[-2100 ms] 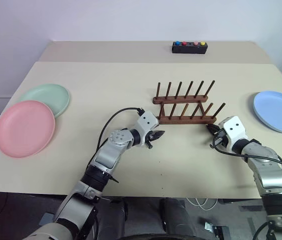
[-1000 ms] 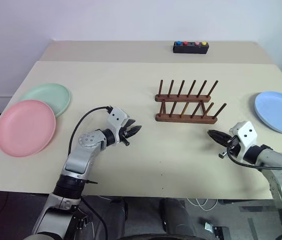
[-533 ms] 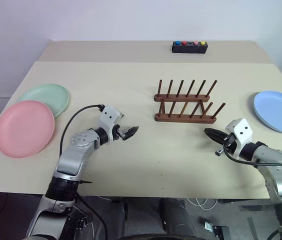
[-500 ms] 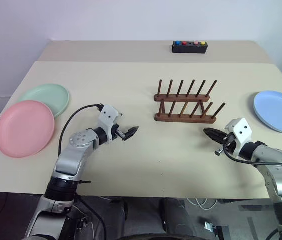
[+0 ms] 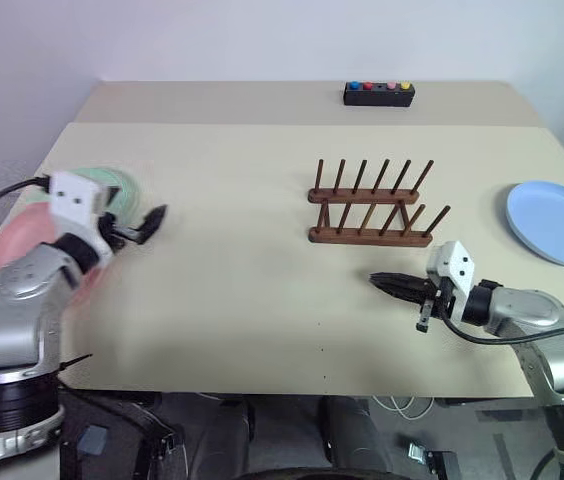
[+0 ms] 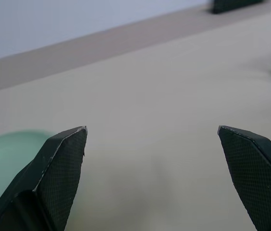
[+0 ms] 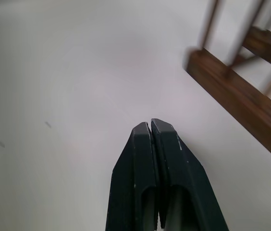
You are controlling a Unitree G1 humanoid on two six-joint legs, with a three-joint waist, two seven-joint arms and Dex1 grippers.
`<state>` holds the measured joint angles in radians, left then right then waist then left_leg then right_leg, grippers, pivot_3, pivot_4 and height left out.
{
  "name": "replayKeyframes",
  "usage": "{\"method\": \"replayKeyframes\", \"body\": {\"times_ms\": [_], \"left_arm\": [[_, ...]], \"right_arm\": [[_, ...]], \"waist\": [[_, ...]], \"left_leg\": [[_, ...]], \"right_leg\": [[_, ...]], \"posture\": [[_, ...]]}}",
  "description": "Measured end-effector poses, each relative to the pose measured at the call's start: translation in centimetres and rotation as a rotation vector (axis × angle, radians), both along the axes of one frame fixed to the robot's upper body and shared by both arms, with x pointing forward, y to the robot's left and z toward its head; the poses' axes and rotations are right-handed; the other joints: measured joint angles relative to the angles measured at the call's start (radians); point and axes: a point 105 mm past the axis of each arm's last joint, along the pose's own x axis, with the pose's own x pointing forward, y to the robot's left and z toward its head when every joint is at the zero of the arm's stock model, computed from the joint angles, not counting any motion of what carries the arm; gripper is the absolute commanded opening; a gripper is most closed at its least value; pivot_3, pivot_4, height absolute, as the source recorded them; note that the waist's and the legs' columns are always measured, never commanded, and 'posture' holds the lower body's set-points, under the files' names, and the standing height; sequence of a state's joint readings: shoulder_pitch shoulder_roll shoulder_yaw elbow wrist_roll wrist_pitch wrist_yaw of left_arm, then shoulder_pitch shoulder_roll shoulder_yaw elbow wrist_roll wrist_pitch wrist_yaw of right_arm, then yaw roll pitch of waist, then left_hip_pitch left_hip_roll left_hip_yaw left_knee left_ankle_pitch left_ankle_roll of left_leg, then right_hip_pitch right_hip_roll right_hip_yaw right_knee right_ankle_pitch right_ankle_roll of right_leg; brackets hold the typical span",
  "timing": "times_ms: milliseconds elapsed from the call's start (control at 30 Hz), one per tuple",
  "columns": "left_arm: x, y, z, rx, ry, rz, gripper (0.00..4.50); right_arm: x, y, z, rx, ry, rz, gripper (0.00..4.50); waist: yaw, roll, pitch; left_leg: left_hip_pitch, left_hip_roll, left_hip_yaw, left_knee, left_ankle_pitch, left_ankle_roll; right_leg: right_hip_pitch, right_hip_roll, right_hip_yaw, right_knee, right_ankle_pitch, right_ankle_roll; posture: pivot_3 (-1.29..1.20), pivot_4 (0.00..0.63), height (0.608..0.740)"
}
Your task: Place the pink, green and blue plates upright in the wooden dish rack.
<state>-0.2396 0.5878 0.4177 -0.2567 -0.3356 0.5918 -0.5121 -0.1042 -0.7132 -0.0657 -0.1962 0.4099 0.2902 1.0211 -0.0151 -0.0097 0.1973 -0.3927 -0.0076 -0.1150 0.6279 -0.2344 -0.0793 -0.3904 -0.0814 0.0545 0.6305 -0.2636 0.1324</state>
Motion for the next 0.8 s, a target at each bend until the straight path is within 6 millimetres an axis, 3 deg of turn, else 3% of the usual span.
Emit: {"method": "replayKeyframes", "body": {"times_ms": [367, 600, 800], "left_arm": [[-4.0, 7.9, -0.2, -0.099, 0.017, 0.317, 4.47], [-7.4, 15.8, -1.6, -0.124, 0.063, 0.728, 4.47], [-8.5, 17.6, -2.8, -0.164, 0.099, 0.810, 4.47]], "right_arm": [[0.9, 1.4, 0.4, -0.005, -0.006, 0.085, 0.00], [0.2, 2.8, 1.9, 0.064, 0.006, 0.212, 0.00], [-0.6, 3.9, 3.9, 0.131, -0.023, 0.292, 0.00]], "waist": [[-0.003, -0.003, 0.001], [-0.002, -0.004, 0.001], [0.000, -0.006, 0.000]], "left_leg": [[0.000, 0.000, 0.000, -0.001, 0.000, 0.000], [0.000, 0.000, 0.000, -0.001, 0.000, 0.000], [0.000, 0.000, 0.000, -0.001, 0.000, 0.000]], "right_leg": [[-0.001, 0.000, 0.000, 0.000, 0.000, 0.000], [-0.001, 0.000, 0.000, 0.000, 0.000, 0.000], [-0.001, 0.000, 0.000, 0.000, 0.000, -0.001]], "posture": [[0.00, 0.150, 0.734], [0.00, 0.150, 0.734], [0.00, 0.150, 0.734]]}}
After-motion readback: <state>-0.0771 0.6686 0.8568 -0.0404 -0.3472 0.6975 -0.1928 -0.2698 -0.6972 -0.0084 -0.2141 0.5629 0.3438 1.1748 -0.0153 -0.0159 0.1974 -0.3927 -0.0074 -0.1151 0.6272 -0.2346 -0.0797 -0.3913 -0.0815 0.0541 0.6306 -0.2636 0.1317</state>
